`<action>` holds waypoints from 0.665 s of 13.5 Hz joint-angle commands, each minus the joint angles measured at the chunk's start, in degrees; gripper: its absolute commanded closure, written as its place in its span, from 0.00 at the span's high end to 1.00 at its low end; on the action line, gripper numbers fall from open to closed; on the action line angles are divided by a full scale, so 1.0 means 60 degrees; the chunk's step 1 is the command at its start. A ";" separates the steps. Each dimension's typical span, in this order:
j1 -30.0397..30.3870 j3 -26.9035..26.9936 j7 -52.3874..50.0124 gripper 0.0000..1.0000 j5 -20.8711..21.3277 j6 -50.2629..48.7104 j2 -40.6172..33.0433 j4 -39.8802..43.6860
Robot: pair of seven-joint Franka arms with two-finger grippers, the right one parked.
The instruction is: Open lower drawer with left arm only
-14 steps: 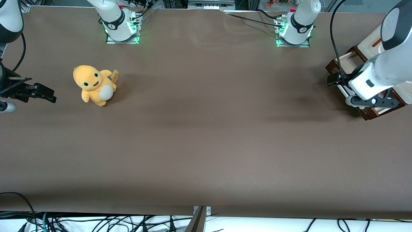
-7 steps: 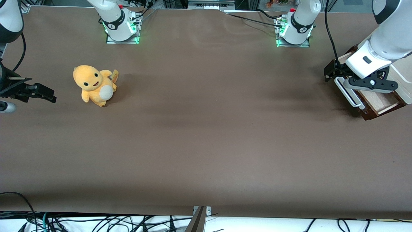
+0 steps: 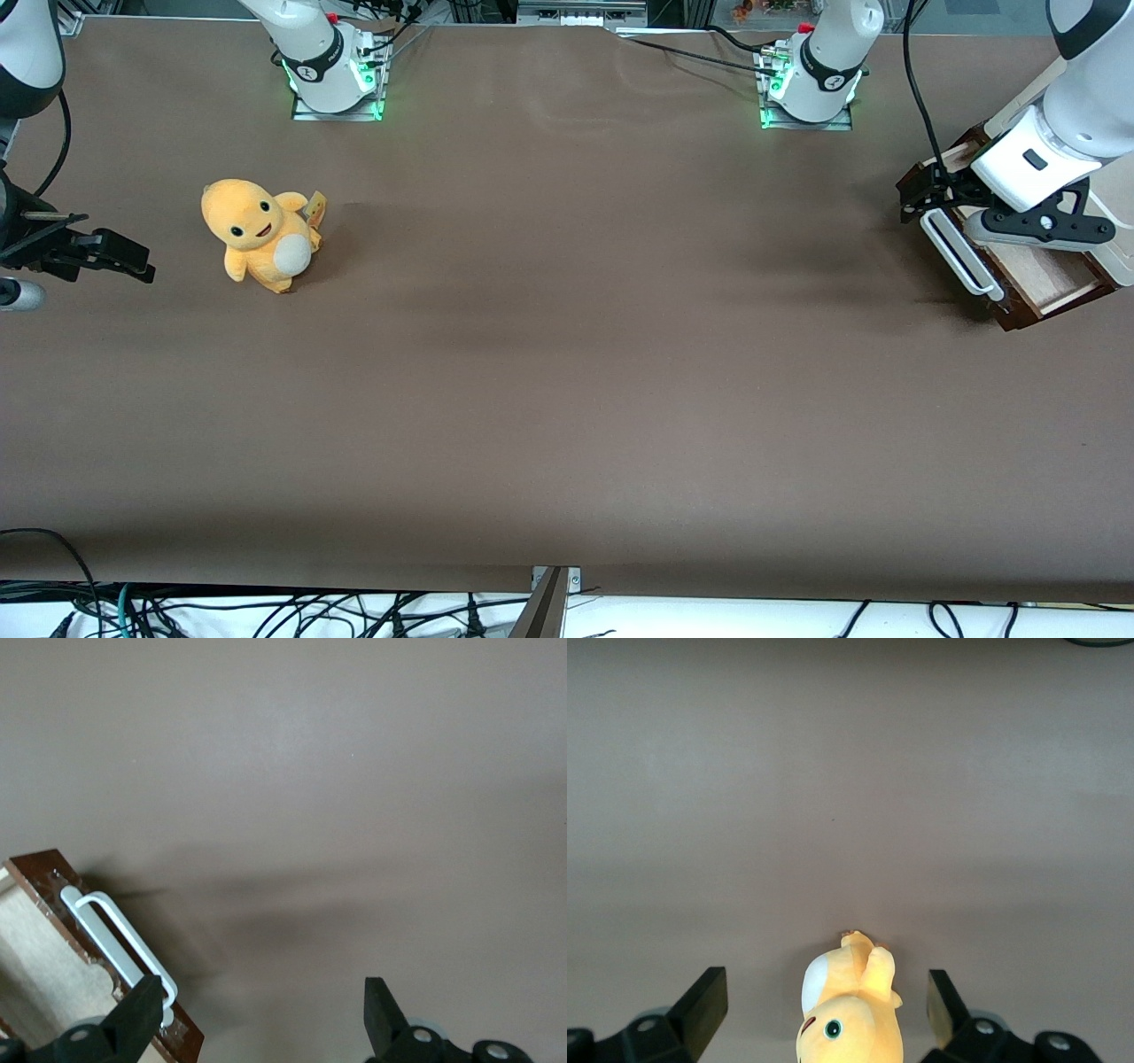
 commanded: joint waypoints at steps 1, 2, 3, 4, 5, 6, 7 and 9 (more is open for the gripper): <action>-0.0036 0.0086 -0.0578 1.00 -0.0169 -0.0799 0.0611 0.1099; -0.0036 0.0086 -0.0726 1.00 -0.0154 -0.0815 0.0671 0.1160; -0.0036 0.0042 -0.0814 1.00 -0.0125 -0.0816 0.0701 0.1190; -0.0036 0.0027 -0.1018 1.00 -0.0110 -0.0816 0.0701 0.1190; -0.0007 0.0027 -0.1180 1.00 -0.0110 -0.0801 0.0701 0.1190; -0.0006 0.0012 -0.1268 1.00 -0.0096 -0.0772 0.0716 0.1190; -0.0006 0.0012 -0.1313 1.00 -0.0096 -0.0757 0.0716 0.1190; 0.0066 -0.0002 -0.1313 1.00 -0.0110 -0.0728 0.0701 0.1176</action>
